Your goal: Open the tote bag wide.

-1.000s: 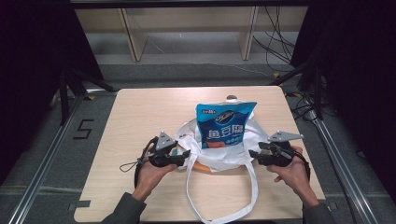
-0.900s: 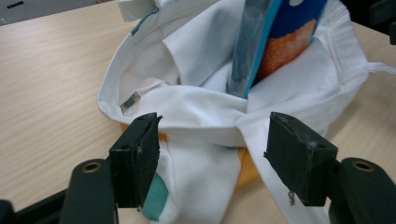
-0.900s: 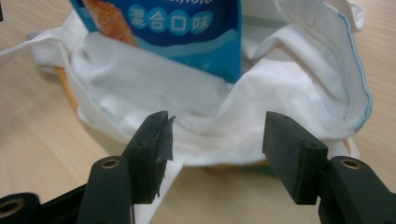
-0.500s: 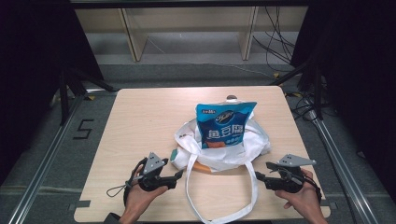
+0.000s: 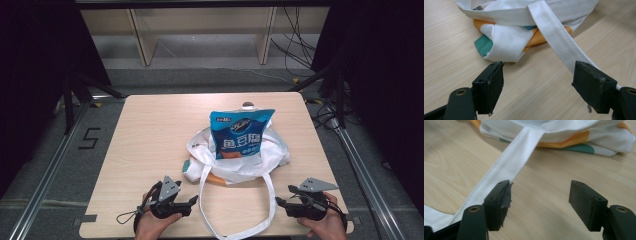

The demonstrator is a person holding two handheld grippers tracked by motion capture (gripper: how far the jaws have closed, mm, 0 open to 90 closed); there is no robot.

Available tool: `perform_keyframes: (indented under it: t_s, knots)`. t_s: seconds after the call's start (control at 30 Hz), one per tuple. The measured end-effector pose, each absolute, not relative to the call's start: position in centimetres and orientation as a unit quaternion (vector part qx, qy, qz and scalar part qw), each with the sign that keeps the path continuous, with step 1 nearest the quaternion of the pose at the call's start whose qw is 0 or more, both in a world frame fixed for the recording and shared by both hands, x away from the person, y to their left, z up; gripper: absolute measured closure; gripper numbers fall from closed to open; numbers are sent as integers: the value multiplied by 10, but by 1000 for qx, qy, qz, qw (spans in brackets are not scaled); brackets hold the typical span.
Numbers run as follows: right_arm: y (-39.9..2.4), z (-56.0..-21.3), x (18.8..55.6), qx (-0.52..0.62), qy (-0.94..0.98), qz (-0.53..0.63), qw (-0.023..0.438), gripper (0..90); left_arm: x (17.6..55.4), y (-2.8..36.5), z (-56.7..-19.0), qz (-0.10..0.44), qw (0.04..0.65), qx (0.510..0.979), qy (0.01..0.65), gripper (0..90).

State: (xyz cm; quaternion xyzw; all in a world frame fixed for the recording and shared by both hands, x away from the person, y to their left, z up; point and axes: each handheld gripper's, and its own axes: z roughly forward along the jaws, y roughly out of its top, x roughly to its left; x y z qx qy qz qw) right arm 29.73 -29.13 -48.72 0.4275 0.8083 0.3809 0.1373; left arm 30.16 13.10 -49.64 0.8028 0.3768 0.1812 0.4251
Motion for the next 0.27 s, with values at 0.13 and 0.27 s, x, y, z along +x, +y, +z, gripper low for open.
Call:
perform_keyframes:
  t_s: [0.13,0.27]
  knots:
    - [-292,-488,297,429,811,374,138,346,303,133,-497,185,416,810,371,238]
    - [-296,-487,298,427,805,385,146,343,303,131,-498,179,421,805,377,239]
